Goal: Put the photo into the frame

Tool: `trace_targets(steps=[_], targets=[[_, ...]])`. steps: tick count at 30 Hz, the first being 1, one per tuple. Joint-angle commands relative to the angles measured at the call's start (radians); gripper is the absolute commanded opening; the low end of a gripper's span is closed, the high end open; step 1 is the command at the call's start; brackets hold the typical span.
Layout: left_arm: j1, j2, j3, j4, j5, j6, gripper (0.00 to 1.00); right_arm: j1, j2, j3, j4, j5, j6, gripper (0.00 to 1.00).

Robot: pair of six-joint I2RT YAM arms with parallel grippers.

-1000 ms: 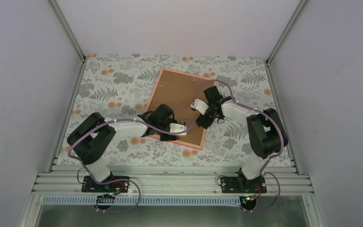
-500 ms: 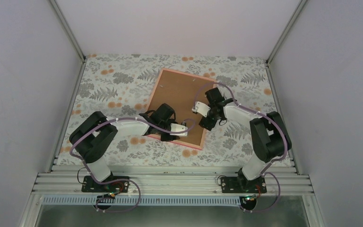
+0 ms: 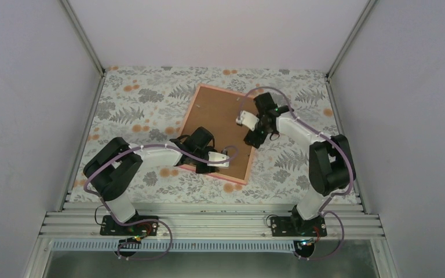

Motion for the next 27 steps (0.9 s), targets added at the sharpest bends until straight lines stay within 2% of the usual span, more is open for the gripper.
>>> trace_targets(steps=[1, 9, 16, 23, 27], targets=[[-0.007, -0.028, -0.011, -0.114, 0.002, -0.027, 0.44, -0.06, 0.062, 0.16, -0.085, -0.098, 0.061, 0.87], [-0.006, -0.005, 0.023, -0.078, -0.022, -0.058, 0.48, -0.131, 0.236, 0.353, -0.06, -0.059, 0.189, 0.86], [-0.007, 0.052, 0.072, -0.055, -0.011, -0.082, 0.49, -0.149, 0.344, 0.428, -0.024, -0.001, 0.22, 0.86], [-0.006, 0.004, 0.181, -0.115, 0.073, -0.124, 0.48, -0.152, 0.398, 0.47, 0.002, 0.038, 0.229, 0.86], [-0.006, 0.034, 0.243, -0.097, 0.036, -0.182, 0.46, -0.152, 0.42, 0.491, 0.011, 0.05, 0.236, 0.86]])
